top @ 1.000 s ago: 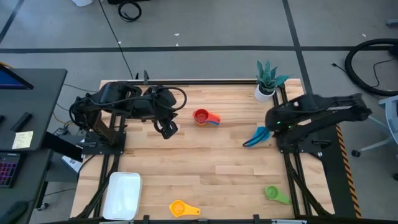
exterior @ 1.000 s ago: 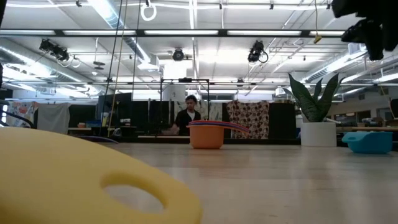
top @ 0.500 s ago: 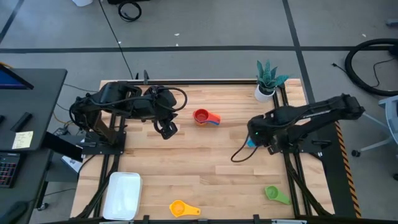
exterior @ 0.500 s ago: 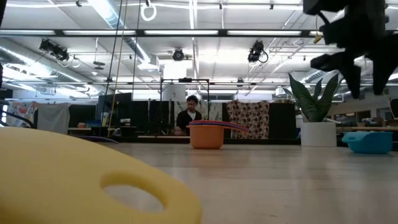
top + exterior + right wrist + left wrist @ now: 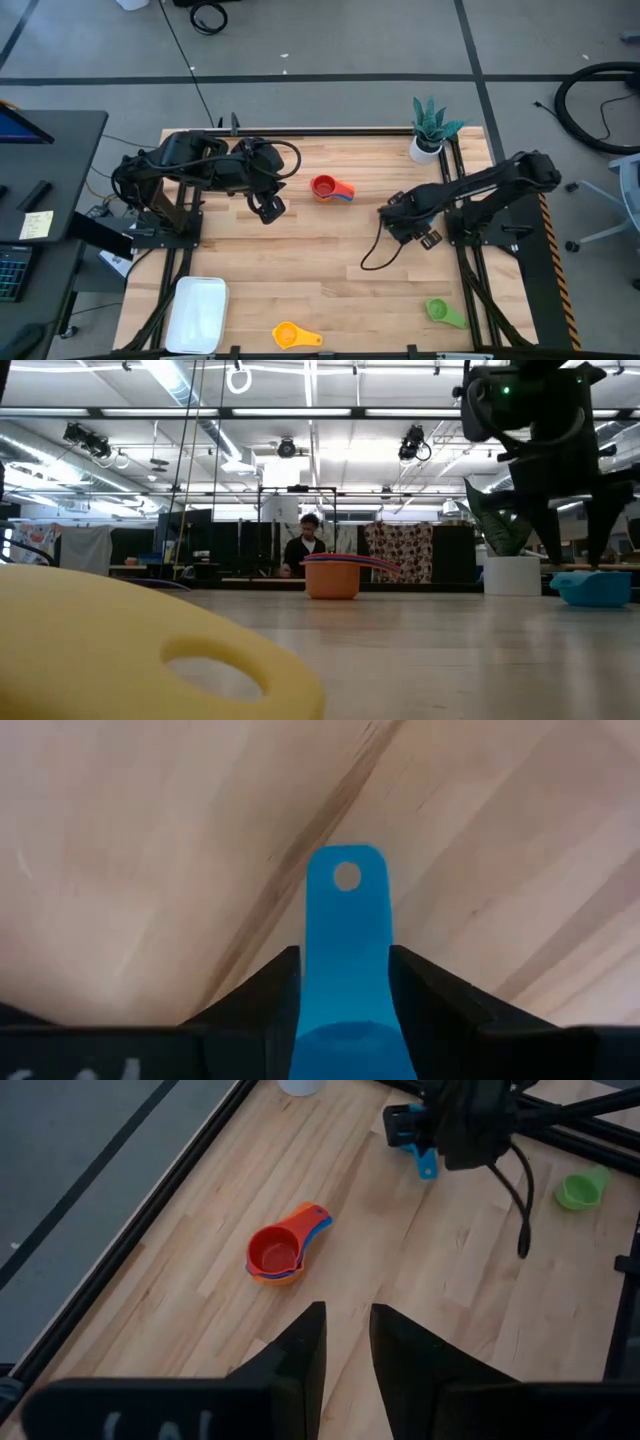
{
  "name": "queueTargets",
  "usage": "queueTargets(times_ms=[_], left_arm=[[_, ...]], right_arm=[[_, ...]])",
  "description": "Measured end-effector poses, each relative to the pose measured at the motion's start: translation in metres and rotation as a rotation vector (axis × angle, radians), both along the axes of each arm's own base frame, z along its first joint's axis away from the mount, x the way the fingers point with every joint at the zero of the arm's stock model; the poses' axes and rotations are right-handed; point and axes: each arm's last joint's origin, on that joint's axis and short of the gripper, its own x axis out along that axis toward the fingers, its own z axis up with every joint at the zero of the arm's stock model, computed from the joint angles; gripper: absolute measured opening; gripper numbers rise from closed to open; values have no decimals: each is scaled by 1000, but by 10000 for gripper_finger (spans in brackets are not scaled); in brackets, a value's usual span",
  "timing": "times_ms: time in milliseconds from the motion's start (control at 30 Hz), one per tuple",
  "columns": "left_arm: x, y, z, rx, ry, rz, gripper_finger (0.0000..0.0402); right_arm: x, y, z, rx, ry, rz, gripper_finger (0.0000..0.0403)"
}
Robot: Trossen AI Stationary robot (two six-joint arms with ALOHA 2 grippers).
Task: Nest measuring cups in basket
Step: Stack the light blue measuring cup on top of the red measuring cup
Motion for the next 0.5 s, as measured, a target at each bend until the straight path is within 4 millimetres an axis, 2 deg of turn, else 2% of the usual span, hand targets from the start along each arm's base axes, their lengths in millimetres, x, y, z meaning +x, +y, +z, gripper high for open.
queueTargets(times_ms=[333,500], left_arm=[[0,0,0,0,0,0,86],[0,0,0,0,0,0,86]], right_arm=[[3,0,-3,-1,9,1,213],[7,1,-4,4,-33,10,225]])
